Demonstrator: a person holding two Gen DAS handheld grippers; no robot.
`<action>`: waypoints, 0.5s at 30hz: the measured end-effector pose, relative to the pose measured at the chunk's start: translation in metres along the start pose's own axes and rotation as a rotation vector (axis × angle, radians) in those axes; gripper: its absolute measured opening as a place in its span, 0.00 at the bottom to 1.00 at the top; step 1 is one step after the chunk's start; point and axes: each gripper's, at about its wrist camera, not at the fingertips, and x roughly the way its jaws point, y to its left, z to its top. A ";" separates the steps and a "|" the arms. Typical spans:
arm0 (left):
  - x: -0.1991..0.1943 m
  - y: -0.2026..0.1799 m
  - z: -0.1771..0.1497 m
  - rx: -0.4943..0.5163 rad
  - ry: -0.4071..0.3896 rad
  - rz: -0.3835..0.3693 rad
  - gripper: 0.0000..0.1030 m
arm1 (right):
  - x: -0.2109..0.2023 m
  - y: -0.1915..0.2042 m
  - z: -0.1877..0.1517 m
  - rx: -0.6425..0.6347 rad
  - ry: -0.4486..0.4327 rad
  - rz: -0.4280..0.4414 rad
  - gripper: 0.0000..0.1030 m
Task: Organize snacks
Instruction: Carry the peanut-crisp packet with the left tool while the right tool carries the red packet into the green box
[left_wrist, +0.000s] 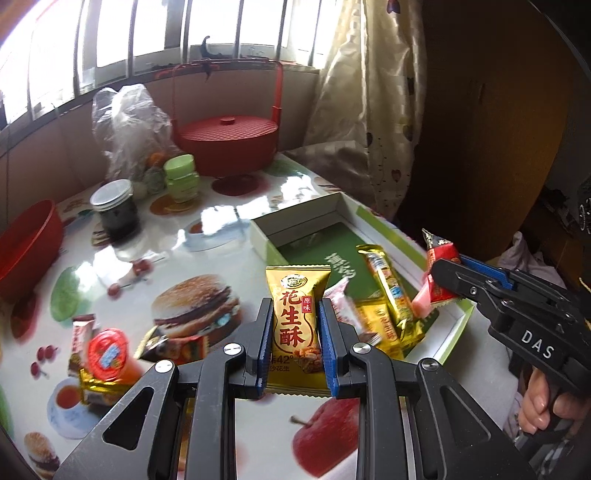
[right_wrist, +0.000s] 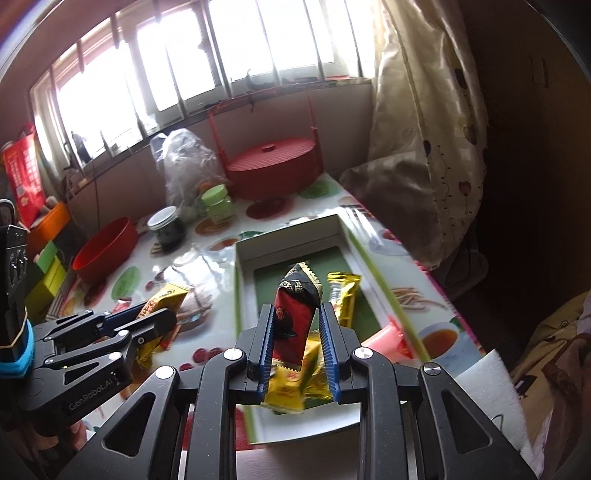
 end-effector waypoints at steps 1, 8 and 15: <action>0.003 -0.002 0.001 -0.001 0.003 -0.006 0.24 | 0.001 -0.005 0.001 0.006 0.002 -0.003 0.22; 0.025 -0.014 0.008 -0.004 0.028 -0.056 0.24 | 0.013 -0.029 0.009 0.022 0.014 -0.034 0.22; 0.043 -0.024 0.009 -0.012 0.059 -0.074 0.24 | 0.029 -0.048 0.011 0.030 0.036 -0.058 0.22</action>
